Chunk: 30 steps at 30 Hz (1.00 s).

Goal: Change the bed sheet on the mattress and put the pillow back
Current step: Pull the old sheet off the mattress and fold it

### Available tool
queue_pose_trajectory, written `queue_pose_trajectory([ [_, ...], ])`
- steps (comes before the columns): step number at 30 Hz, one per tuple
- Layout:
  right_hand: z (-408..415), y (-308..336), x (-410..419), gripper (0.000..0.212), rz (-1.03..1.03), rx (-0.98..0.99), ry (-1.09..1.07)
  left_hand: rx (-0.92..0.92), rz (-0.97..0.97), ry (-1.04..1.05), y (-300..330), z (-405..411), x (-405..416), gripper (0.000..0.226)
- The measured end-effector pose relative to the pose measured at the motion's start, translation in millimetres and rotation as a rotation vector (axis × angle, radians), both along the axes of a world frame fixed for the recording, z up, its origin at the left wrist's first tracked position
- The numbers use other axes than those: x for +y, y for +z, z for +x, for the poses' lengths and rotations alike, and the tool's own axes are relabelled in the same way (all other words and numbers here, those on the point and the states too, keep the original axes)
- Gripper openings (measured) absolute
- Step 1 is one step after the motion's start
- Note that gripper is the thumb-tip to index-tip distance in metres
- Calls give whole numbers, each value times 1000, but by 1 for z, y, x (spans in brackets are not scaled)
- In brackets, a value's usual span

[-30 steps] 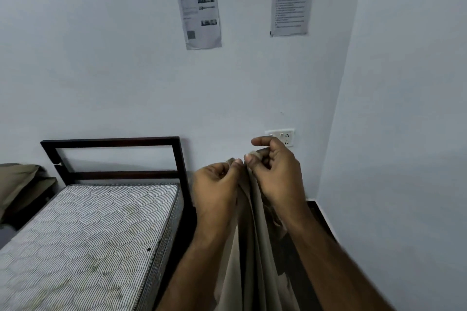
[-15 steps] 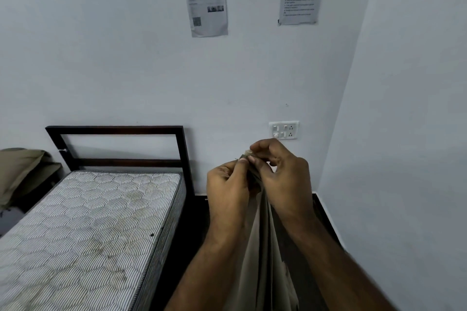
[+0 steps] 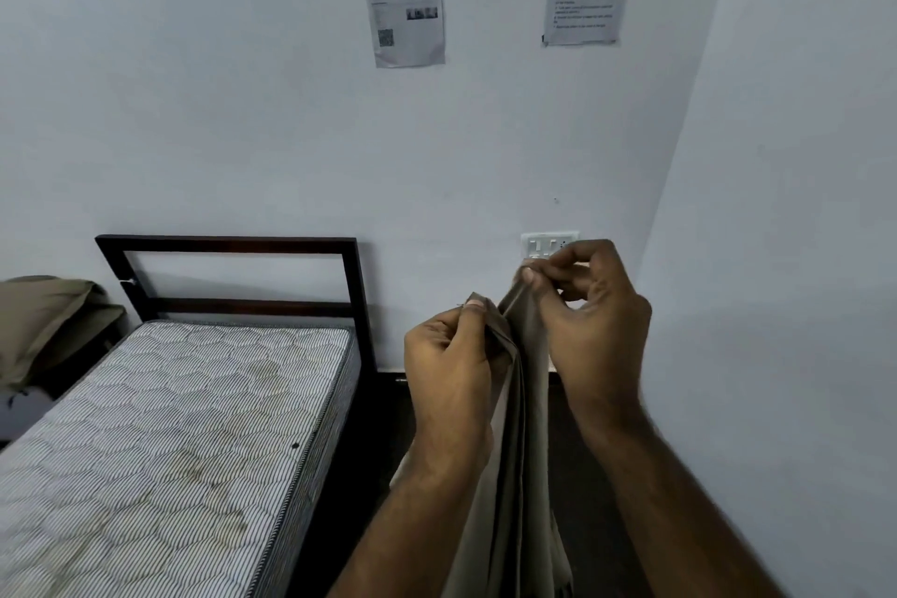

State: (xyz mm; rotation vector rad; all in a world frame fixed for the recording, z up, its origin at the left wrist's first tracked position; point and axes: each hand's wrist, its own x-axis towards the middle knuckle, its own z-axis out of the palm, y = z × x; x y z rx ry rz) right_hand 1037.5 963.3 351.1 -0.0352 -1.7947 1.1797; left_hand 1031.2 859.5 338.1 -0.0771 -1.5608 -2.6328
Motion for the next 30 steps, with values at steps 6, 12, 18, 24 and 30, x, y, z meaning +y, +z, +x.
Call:
queue_pose_trajectory([
  [6,6,-8,-19,24,276,-175,94,-1,16,-42,-2,4,1,29],
  [12,4,-19,-14,19,361,-182,119,-77,33,-61,0,-1,-5,26],
  [18,4,-24,-10,39,208,-239,318,-96,41,-97,-3,-5,-6,31],
  [24,1,-26,3,39,78,-270,371,-120,85,-189,-7,1,-3,37],
  [30,-3,-29,8,31,-17,-204,389,10,-60,-159,-9,-1,-8,33],
])
